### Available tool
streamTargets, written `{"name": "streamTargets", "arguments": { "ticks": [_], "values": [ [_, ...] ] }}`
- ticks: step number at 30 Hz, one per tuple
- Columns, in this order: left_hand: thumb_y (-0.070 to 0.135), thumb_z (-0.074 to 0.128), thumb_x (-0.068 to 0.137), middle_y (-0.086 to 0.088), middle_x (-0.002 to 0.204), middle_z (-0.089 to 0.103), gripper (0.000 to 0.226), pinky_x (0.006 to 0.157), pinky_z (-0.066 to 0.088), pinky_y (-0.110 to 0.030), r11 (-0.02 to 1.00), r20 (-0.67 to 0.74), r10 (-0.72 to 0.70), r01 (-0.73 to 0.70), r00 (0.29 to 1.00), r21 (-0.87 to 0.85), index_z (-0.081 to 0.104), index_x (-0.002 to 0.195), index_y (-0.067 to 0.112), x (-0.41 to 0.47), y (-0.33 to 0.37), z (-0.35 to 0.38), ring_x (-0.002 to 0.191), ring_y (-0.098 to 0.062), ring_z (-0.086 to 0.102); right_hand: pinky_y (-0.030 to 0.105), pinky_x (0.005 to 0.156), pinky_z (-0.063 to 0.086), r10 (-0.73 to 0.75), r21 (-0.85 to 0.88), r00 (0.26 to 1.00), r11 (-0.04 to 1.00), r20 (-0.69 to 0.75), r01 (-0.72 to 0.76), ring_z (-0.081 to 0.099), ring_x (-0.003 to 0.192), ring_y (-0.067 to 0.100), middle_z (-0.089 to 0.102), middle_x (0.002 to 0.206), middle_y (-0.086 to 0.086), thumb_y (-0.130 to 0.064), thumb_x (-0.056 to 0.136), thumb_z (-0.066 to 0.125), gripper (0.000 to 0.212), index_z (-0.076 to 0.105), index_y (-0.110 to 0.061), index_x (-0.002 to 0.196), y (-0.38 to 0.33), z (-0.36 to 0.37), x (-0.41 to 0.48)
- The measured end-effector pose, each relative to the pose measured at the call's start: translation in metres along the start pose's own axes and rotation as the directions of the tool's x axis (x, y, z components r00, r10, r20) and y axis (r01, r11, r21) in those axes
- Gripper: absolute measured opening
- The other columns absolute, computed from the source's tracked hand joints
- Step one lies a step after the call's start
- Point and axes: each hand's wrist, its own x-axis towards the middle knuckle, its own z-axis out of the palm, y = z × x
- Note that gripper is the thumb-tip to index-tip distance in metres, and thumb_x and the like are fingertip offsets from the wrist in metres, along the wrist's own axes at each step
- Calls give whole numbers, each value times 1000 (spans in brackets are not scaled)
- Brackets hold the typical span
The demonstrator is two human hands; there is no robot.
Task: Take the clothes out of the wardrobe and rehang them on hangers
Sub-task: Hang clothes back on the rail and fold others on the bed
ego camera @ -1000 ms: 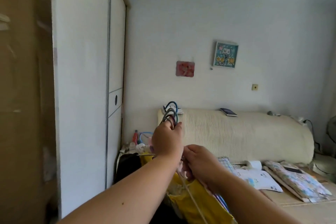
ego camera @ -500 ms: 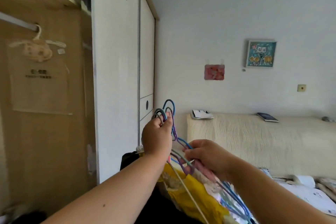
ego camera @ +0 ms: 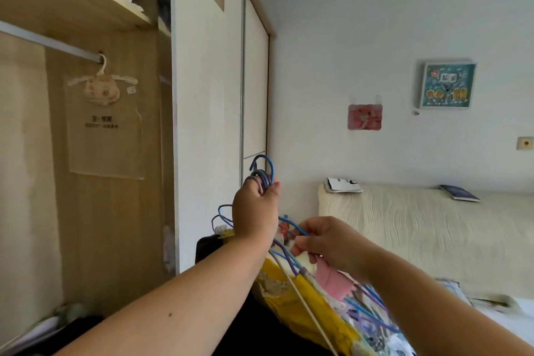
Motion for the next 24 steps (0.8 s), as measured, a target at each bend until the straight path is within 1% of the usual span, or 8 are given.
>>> {"name": "streamTargets", "arguments": {
  "ticks": [3,6,10,13,16,19,20,24],
  "values": [
    [34,58,91,-2,71,62,28,61,47,-32,1000,-56,12,-12,998,3,58,80,9,1,0,-1,70,-24,60,12,47,40,3,44,1000,999,-1,-3,51,49,2,72,81,-2,-12,94,54,14,66,-8,100,-2,4,-1],
    [25,58,91,-2,76,68,14,74,55,-43,997,-70,0,-5,998,-80,64,79,19,0,-4,-4,76,-26,66,17,49,38,40,91,999,995,-19,-38,57,50,4,74,88,3,-11,93,54,11,65,-10,97,-2,-5,-1],
    [14,55,92,6,87,70,21,88,53,-40,978,-69,-39,24,997,-209,61,78,28,-3,-5,-16,89,-17,69,21,53,39,52,84,997,995,-48,-48,64,59,8,74,92,3,-10,92,55,9,63,-12,95,4,-30,-6],
    [17,56,94,12,87,69,15,85,53,-31,962,-77,-43,20,996,-273,59,84,27,-4,2,-23,87,-8,69,19,55,40,63,26,996,998,60,-65,65,60,6,74,89,0,-10,93,54,11,63,-12,99,7,-31,-10],
    [26,55,95,11,90,67,4,81,52,-26,983,-68,-11,-1,998,-182,56,91,28,-5,9,-24,85,-2,66,18,59,44,35,-92,991,995,127,-24,59,63,4,67,78,-6,-16,95,53,16,67,-18,100,8,-12,-8],
    [30,51,95,5,95,66,7,84,52,-34,999,-87,26,-28,996,-28,55,95,24,-5,8,-22,90,-14,64,23,81,49,-46,-134,990,989,132,64,63,90,13,70,94,-4,-27,97,50,21,70,-23,104,8,3,-4],
    [28,52,95,3,96,68,7,86,52,-36,999,-95,27,-29,995,-25,56,94,23,-4,7,-22,91,-16,65,22,82,48,-61,-132,990,988,129,78,62,93,12,70,97,-4,-28,98,48,23,69,-22,105,6,5,-4],
    [19,62,89,-1,96,71,13,89,52,-40,998,-112,-17,10,994,-64,52,82,25,4,0,-24,90,-21,69,18,70,42,-59,9,980,998,188,58,57,70,1,65,76,-11,-33,100,43,29,67,-20,89,-7,10,-5]
  ]
}}
